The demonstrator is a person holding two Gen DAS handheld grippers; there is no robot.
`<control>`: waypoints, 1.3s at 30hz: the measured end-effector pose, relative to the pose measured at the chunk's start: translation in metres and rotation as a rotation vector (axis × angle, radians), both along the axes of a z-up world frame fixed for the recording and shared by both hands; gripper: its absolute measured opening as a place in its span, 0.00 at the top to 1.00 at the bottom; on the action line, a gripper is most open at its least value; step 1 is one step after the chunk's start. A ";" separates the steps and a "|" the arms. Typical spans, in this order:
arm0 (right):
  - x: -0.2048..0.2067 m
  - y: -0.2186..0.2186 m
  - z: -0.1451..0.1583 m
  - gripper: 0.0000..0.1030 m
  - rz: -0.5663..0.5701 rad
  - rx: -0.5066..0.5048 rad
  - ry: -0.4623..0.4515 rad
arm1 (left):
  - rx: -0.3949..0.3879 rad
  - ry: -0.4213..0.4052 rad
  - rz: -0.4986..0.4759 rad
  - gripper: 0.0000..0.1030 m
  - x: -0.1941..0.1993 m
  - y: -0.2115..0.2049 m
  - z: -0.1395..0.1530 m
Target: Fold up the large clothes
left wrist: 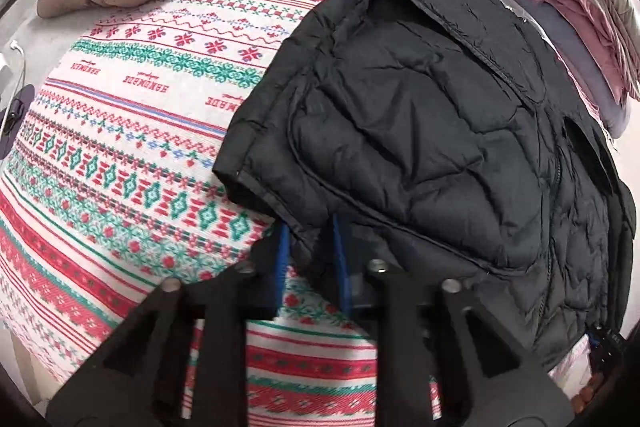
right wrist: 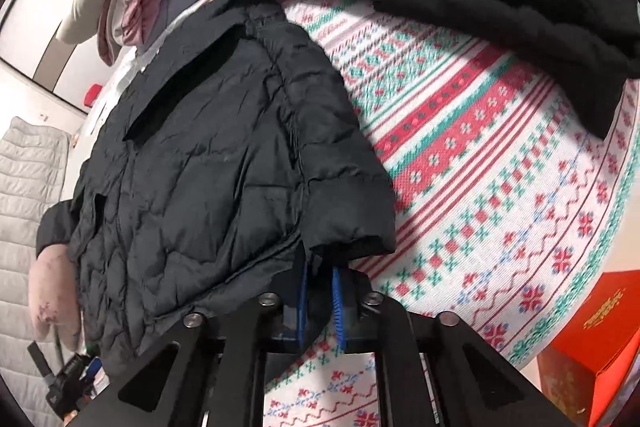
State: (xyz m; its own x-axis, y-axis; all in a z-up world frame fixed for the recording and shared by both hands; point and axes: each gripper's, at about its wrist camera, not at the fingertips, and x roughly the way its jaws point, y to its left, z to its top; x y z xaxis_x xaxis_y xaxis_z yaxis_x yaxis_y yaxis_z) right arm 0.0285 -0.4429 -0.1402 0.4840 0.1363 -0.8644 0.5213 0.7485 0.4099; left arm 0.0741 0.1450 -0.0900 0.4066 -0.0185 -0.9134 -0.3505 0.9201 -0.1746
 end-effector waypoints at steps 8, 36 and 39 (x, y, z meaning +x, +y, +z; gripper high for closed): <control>-0.011 -0.026 0.024 0.95 -0.117 -0.174 -0.024 | 0.059 -0.028 -0.119 0.93 -0.030 -0.034 0.013; 0.008 0.055 0.069 0.21 0.057 -0.186 -0.304 | 0.041 -0.283 -0.081 0.18 -0.013 -0.087 0.067; 0.017 0.065 0.069 0.21 0.093 -0.227 -0.318 | 0.021 -0.242 -0.159 0.18 -0.003 -0.105 0.063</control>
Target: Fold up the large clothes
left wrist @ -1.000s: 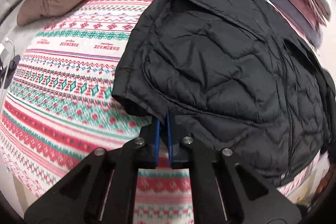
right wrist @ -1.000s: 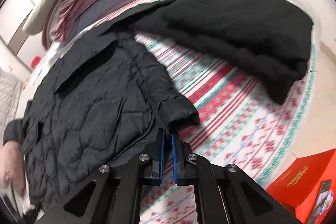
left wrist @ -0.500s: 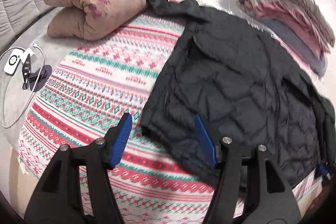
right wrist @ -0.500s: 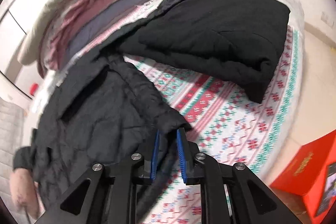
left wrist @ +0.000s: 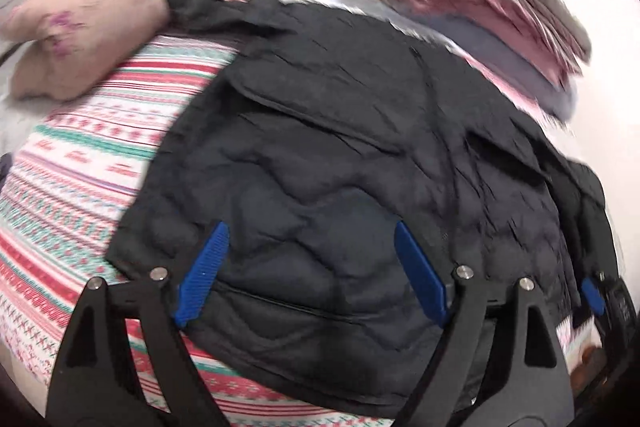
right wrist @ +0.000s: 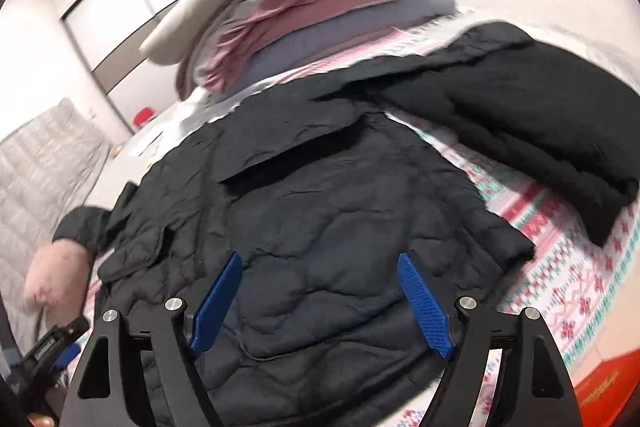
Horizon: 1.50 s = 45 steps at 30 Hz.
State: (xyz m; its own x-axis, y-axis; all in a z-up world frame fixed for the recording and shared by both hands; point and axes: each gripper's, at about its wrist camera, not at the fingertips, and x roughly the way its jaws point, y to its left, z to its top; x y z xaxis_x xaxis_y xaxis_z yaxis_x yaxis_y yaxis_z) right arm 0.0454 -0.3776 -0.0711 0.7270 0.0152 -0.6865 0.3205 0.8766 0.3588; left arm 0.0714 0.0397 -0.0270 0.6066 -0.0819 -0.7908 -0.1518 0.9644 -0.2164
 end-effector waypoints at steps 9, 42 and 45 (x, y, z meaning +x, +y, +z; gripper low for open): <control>0.021 0.003 -0.010 0.21 -0.035 -0.008 -0.083 | 0.022 -0.001 -0.043 0.18 0.034 -0.034 0.053; 0.155 -0.391 -0.051 0.27 -0.668 0.347 0.083 | 0.096 0.038 0.076 0.16 0.087 0.010 -0.007; 0.168 -0.396 -0.054 0.53 -0.676 0.290 0.095 | 0.101 0.026 0.054 0.16 0.088 0.007 -0.006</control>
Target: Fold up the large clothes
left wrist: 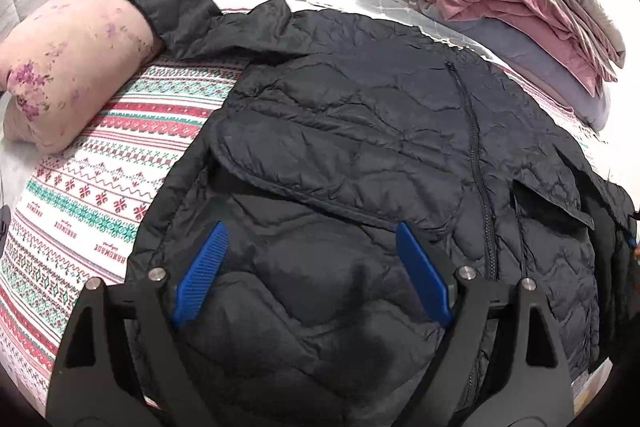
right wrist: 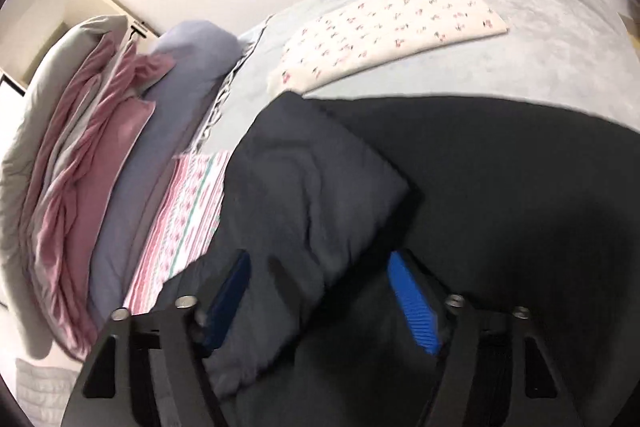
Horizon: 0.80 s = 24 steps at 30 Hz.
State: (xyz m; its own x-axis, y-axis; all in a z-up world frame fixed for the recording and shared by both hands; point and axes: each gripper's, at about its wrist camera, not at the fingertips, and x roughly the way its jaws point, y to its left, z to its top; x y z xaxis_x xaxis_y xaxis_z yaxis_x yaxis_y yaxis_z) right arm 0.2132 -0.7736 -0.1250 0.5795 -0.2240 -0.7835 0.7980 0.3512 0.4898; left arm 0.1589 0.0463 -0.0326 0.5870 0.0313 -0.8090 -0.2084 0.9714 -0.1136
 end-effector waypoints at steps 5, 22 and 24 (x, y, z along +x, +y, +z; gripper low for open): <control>0.018 0.005 0.025 0.95 0.041 -0.130 0.073 | 0.019 -0.009 -0.012 0.16 0.001 -0.004 -0.001; 0.083 0.143 0.171 0.97 0.324 -0.662 -0.063 | -0.020 -0.012 0.015 0.16 0.004 0.016 0.000; 0.103 0.200 0.187 0.97 0.433 -0.727 -0.113 | -0.035 -0.007 0.027 0.16 0.005 0.021 -0.001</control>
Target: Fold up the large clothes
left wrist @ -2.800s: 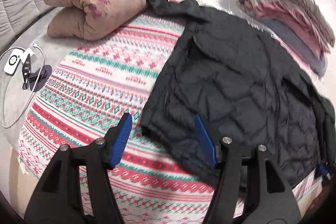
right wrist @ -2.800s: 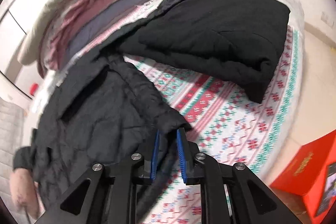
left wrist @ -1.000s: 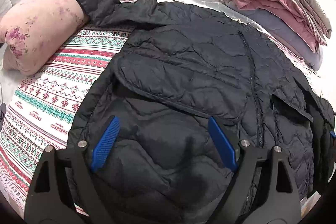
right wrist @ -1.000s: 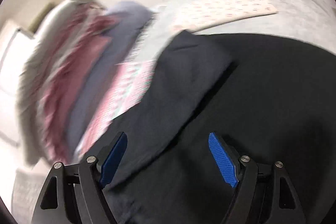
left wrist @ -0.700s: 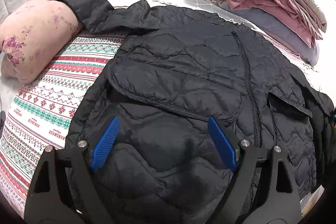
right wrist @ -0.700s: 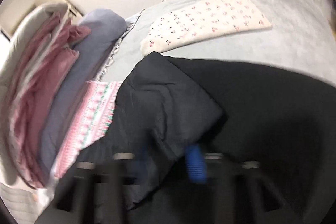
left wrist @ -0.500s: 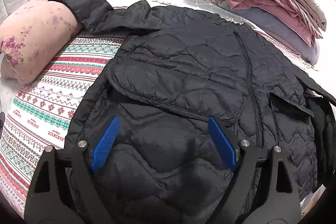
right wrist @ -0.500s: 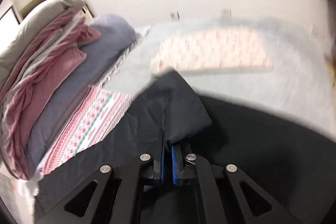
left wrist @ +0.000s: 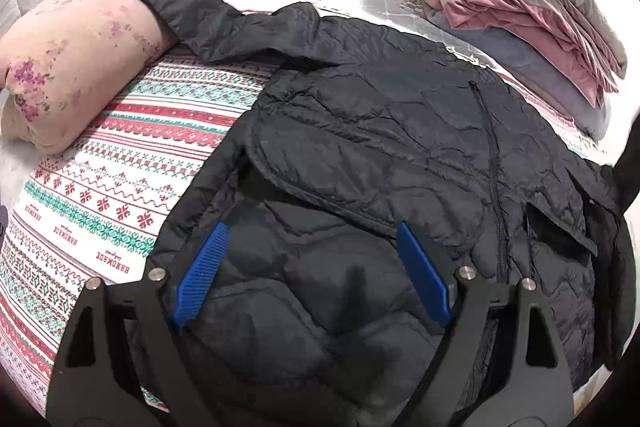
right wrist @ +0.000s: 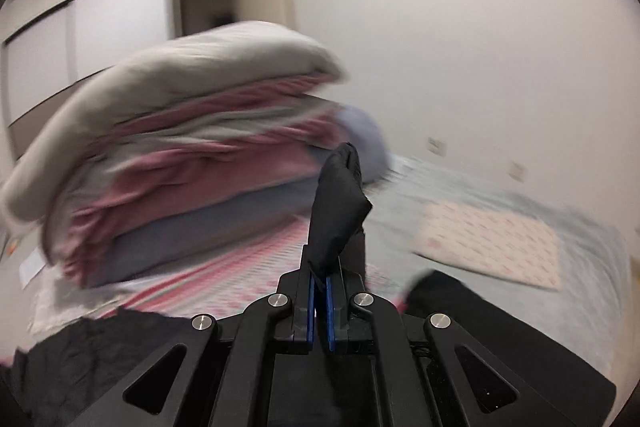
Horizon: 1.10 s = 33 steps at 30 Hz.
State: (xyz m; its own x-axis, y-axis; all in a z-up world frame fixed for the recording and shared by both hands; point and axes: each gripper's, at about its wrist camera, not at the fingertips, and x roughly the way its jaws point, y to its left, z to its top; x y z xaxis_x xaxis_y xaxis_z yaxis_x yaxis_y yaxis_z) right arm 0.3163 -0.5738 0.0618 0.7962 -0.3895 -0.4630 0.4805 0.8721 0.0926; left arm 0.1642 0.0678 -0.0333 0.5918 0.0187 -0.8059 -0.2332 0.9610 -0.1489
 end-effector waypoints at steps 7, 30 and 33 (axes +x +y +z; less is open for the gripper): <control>0.052 0.217 0.006 0.96 0.401 -0.099 -0.017 | -0.053 0.000 0.033 0.16 -0.001 0.019 0.004; 0.091 0.351 -0.169 0.41 0.763 0.295 0.424 | -0.164 0.033 0.106 0.16 0.005 0.061 -0.006; 0.058 0.334 -0.155 0.40 0.718 0.369 0.460 | -0.162 0.028 0.115 0.16 0.005 0.065 -0.004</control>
